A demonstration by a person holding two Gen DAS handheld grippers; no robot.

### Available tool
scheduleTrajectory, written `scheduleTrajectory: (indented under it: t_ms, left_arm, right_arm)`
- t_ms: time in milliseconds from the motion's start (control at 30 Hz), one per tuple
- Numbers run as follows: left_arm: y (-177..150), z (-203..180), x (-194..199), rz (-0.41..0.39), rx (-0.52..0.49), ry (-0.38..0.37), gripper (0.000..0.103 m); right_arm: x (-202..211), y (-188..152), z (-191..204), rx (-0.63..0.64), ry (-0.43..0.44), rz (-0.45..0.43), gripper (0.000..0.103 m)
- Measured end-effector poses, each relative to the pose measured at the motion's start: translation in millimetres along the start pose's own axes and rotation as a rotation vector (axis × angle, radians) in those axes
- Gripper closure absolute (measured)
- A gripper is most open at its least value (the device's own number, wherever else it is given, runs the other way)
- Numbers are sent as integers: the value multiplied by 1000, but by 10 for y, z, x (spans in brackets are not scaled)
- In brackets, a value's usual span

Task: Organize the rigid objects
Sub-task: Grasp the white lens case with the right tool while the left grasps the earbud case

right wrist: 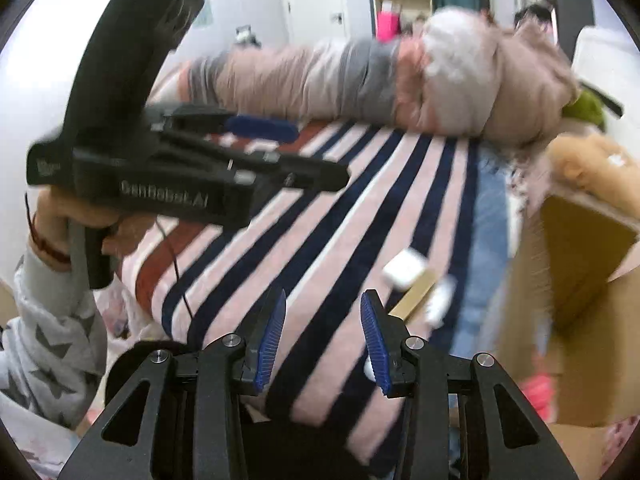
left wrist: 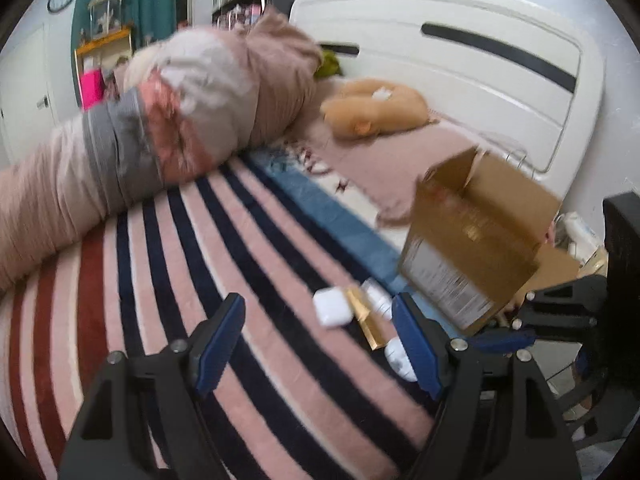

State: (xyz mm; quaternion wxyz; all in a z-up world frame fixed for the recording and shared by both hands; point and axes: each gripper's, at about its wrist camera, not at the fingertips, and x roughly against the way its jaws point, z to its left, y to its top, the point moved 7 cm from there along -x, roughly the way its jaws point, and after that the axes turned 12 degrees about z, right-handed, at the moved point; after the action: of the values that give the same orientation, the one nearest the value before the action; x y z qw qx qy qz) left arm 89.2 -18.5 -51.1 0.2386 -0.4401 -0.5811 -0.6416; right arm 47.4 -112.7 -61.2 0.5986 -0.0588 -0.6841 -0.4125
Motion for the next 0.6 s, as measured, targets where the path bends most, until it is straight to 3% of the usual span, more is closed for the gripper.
scheduleTrajectory:
  t_ms: [167,333,500,600]
  left_arm:
    - [-186,201,-799,110,39,-10,30]
    - [-211,107,-1439,185,0,-114,30]
    - [-71,-74,-1740,190,-5,-185,30]
    - [-2,-153,-1815,169,1,-179,31]
  right_arm:
    - [-656,-176,-112,-48,-8,142,68]
    - [-954,-363,-468,-107,-148,215,68]
    - [-1115,-464,-643,-154,-144,253,61]
    - [-1128,-520,-688,-165,-142,239,61]
